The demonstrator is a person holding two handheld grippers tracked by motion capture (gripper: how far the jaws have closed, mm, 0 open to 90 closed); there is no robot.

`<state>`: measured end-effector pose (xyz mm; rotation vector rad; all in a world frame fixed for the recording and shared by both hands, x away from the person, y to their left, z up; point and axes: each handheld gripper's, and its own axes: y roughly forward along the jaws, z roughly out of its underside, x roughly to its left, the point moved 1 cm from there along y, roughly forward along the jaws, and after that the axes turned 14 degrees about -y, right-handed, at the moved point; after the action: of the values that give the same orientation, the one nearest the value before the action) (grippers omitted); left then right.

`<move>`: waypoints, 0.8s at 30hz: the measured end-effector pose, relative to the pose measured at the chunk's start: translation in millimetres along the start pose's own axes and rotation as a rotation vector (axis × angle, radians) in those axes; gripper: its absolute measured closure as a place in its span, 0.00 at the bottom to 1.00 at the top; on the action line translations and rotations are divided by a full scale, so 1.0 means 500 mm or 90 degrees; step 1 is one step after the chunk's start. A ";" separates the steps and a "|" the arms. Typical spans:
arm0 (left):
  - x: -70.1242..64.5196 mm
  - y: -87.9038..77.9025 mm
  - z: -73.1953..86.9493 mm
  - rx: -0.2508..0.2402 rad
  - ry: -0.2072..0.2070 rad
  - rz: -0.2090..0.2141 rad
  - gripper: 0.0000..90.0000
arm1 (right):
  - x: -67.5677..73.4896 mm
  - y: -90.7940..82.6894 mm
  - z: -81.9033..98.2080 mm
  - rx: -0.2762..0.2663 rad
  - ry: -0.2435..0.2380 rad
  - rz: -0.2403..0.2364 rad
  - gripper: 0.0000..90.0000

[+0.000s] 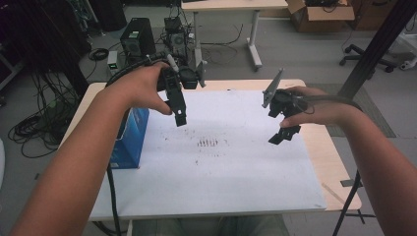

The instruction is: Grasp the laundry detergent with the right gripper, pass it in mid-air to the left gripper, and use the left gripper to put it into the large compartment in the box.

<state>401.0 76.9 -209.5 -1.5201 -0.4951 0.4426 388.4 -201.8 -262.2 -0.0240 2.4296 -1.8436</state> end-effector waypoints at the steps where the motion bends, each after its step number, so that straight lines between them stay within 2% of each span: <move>1: -0.001 0.006 -0.001 0.001 0.004 0.007 0.00 | -0.001 0.001 0.000 0.003 0.002 -0.004 0.04; 5: -0.004 0.025 -0.002 0.010 0.024 0.009 0.00 | -0.007 0.008 0.000 0.020 -0.003 -0.011 0.04; 6: -0.005 0.028 -0.002 0.012 0.030 0.000 0.00 | -0.008 0.009 -0.001 0.020 -0.005 -0.012 0.04; 13: -0.004 0.036 -0.001 0.009 0.045 0.006 0.00 | -0.022 0.017 -0.004 0.024 -0.004 -0.020 0.04; 15: -0.001 0.038 -0.001 0.008 0.045 0.013 0.00 | -0.027 0.018 -0.004 0.027 -0.001 -0.021 0.04; 24: 0.011 0.036 -0.005 0.003 0.049 0.012 0.00 | -0.037 0.012 -0.008 0.035 -0.001 -0.024 0.04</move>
<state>407.7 78.0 -227.3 -1.5318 -0.4197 0.3983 406.8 -195.3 -265.8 -0.0673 2.3928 -1.9237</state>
